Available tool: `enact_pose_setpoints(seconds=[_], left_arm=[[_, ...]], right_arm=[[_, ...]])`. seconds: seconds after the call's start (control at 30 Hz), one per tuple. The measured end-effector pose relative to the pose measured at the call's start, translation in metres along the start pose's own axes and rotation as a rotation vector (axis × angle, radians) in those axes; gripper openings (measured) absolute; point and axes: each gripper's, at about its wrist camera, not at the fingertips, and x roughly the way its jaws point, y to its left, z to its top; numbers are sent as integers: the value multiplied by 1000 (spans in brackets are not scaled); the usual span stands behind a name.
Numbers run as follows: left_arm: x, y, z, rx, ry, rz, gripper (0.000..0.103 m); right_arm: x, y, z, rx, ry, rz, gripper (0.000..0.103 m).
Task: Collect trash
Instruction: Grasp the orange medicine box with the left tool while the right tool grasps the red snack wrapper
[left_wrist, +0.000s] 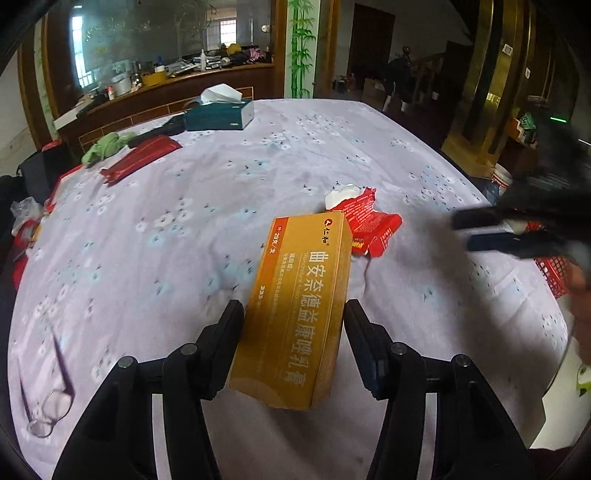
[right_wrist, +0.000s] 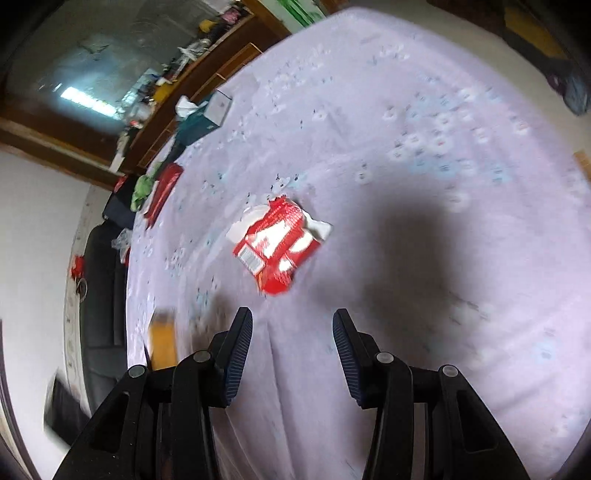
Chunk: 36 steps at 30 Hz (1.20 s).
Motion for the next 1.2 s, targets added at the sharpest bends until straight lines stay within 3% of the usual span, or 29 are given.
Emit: enact_pose_setpoints(seconds=[0.33, 0.43, 0.53, 0.7, 1.0, 1.2], left_arm=[[-22, 22, -18, -20, 0, -23, 55], [-22, 25, -21, -21, 1, -26, 55], [-23, 26, -22, -18, -2, -25, 55], [-23, 22, -22, -20, -11, -35, 55], [-25, -12, -12, 13, -47, -50, 55], [-28, -50, -2, 68, -66, -81, 55]], right_arm=[[68, 19, 32, 87, 12, -96, 48], [78, 19, 37, 120, 13, -135, 28], [78, 19, 38, 109, -2, -141, 23], [54, 22, 29, 42, -56, -150, 14], [-22, 28, -29, -112, -158, -178, 15], [-72, 12, -67, -164, -224, -203, 15]])
